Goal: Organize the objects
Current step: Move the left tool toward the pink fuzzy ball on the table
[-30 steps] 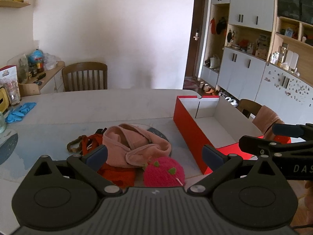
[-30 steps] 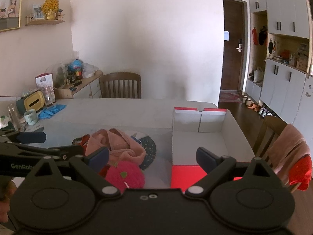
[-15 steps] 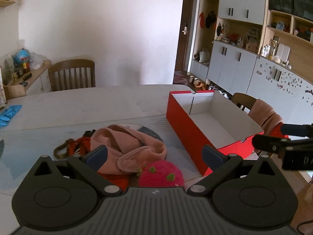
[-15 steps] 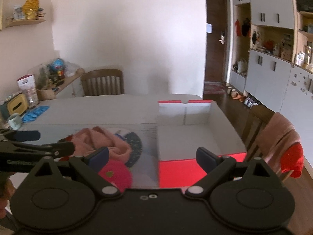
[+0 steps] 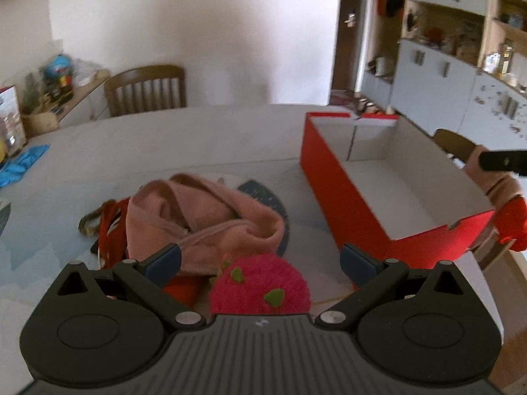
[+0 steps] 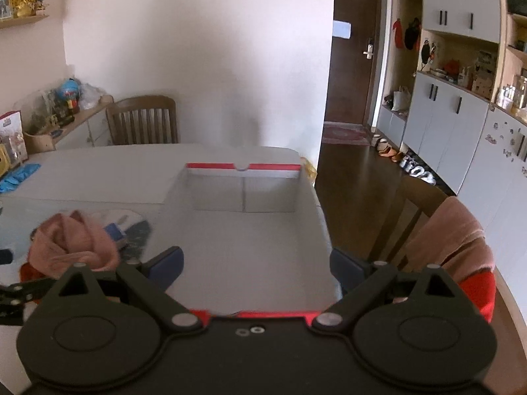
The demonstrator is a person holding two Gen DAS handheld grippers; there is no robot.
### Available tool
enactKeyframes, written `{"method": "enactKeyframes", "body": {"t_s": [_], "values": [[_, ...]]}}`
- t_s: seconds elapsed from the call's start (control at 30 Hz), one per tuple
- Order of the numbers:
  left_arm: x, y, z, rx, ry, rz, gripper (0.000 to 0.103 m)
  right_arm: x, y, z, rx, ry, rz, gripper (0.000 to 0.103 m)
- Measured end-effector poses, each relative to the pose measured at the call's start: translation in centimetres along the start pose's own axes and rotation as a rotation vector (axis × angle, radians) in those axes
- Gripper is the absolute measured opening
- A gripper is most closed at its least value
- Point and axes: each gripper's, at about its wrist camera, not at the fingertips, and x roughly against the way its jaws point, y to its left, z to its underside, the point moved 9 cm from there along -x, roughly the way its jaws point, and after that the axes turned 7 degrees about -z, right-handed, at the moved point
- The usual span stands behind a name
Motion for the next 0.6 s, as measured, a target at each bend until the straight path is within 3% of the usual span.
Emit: {"method": "enactKeyframes", "body": {"t_s": [0.2,0.6], "values": [[-1.4,-0.7,1.1,-0.004,0.050,-0.036,0.103,-3.4,-3.3,-0.2,0.029,0.039,0.010,0.095],[-5.2,-1.1,3.3,-0.051,0.125,-0.056,0.103,-10.5,-7.0,0.8,-0.029,0.214,0.020,0.094]]}}
